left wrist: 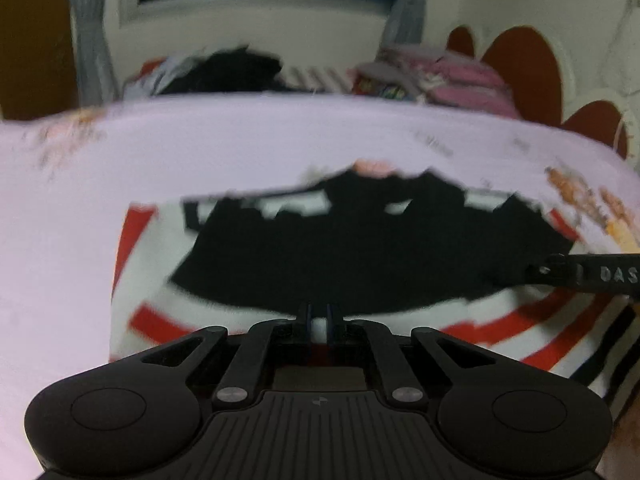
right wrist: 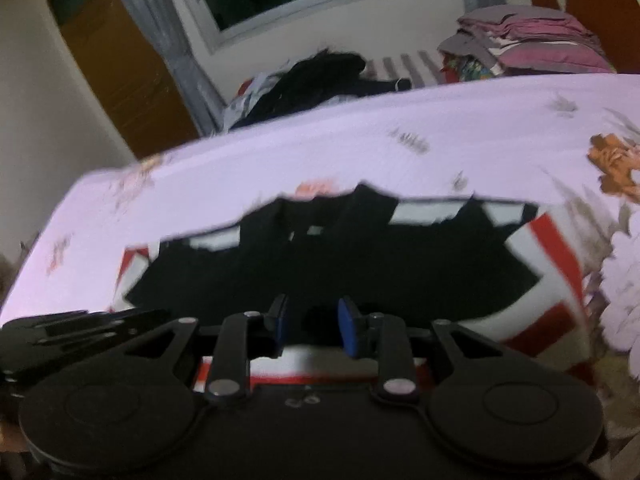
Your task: Fold small clothes
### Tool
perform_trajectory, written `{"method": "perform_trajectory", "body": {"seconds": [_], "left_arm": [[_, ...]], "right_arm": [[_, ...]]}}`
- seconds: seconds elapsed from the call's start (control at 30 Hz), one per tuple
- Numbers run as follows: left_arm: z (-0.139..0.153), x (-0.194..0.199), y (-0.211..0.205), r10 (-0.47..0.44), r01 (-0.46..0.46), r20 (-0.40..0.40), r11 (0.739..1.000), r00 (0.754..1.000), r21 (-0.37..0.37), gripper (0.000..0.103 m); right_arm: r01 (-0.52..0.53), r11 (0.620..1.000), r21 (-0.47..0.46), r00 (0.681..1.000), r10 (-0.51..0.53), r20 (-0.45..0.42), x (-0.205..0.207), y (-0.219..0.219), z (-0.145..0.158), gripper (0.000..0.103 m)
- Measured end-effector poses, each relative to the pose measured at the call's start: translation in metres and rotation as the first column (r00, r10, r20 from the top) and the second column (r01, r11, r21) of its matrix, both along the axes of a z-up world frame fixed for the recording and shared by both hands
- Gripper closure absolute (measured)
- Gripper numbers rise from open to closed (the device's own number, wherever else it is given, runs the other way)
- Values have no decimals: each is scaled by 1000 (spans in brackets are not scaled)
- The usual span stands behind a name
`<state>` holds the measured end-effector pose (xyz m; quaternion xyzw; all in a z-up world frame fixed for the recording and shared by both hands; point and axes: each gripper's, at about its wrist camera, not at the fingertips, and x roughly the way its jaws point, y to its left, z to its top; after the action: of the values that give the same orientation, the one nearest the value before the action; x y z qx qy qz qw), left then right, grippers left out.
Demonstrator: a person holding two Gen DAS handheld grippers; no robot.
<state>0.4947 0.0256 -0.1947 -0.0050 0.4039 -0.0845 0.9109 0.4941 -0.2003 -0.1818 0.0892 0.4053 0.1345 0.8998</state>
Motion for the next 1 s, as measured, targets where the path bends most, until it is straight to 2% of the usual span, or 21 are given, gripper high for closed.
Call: {"method": "perform_trajectory", "body": {"seconds": [0.13, 0.27, 0.33, 0.43, 0.57, 0.7, 0.8, 0.9, 1.0], "left_arm": [[-5, -5, 11, 30, -30, -17, 999, 999, -14, 98], [-3, -10, 12, 36, -35, -34, 999, 999, 10, 98], [-2, -12, 14, 45, -44, -43, 999, 998, 13, 98], [3, -19, 14, 59, -58, -56, 998, 997, 26, 98], [8, -31, 9, 51, -49, -55, 998, 997, 34, 97], [5, -44, 12, 53, -51, -44, 998, 998, 38, 96], [3, -51, 18, 58, -57, -40, 998, 998, 36, 95], [4, -56, 23, 63, -61, -37, 997, 997, 43, 95], [6, -60, 26, 62, -60, -34, 997, 998, 47, 94]], "right_arm": [[49, 998, -48, 999, -49, -11, -8, -15, -10, 83], [84, 994, -68, 996, -84, -5, -17, -27, -10, 84], [91, 993, -75, 996, -92, -8, -22, -28, -8, 82], [93, 994, -52, 996, -92, 13, -35, -23, 1, 73], [61, 997, -45, 998, -61, 20, -52, -5, 7, 74], [70, 993, -96, 997, -71, -6, -63, 3, 0, 75], [106, 985, -134, 994, -109, -17, -71, -6, -5, 76], [166, 979, -115, 986, -167, -1, -82, -18, 0, 77], [213, 957, -197, 977, -208, 44, -91, -23, 4, 74]]}}
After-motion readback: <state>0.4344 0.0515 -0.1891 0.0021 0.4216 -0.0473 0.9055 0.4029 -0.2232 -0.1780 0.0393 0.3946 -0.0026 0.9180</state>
